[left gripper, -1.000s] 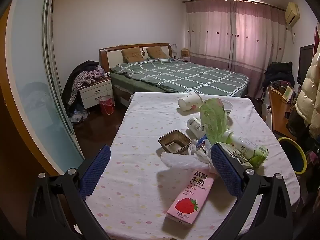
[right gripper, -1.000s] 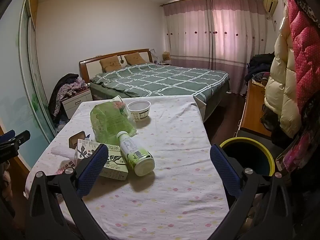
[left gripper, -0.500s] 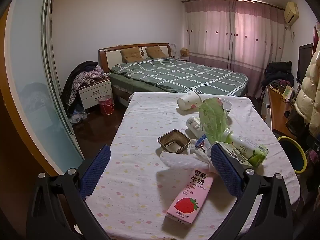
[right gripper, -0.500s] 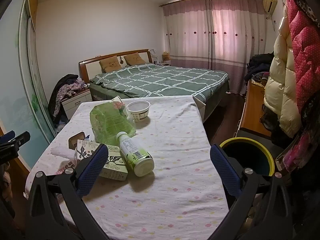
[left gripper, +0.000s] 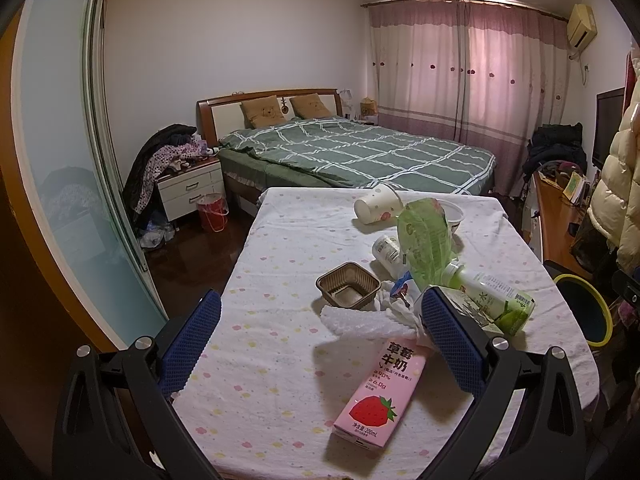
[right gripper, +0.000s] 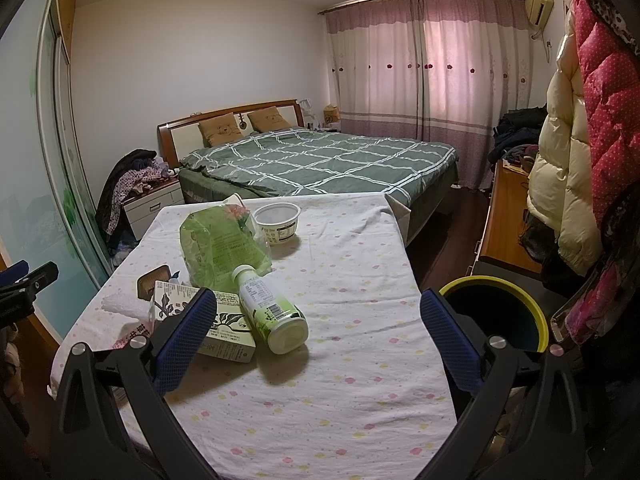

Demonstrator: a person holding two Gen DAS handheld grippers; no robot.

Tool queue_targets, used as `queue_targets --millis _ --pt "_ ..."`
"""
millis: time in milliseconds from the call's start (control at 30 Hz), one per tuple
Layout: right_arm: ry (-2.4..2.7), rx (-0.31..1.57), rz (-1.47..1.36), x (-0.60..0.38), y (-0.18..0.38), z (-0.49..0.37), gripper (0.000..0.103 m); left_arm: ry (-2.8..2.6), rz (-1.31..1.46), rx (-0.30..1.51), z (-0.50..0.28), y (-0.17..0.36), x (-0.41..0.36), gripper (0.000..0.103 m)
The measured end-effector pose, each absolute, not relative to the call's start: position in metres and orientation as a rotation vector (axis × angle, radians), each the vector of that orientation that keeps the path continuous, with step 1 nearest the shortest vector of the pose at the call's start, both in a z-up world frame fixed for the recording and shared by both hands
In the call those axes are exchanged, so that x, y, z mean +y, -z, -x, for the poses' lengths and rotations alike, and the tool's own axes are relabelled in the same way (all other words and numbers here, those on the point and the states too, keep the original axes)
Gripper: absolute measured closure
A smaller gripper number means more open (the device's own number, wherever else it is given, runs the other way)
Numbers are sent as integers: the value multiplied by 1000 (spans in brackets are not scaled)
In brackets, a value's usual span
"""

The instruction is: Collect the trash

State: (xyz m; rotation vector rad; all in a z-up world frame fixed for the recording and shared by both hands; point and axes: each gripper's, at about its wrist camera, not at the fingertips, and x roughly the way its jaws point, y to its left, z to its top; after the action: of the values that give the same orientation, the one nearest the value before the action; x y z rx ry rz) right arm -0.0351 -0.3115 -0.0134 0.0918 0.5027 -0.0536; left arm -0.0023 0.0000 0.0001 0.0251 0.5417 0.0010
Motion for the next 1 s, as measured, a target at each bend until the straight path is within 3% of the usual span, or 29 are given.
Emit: queue_targets --millis 1000 --pt "57 507 -97 -315 15 34 6 23 -28 542 2 -7 -6 4"
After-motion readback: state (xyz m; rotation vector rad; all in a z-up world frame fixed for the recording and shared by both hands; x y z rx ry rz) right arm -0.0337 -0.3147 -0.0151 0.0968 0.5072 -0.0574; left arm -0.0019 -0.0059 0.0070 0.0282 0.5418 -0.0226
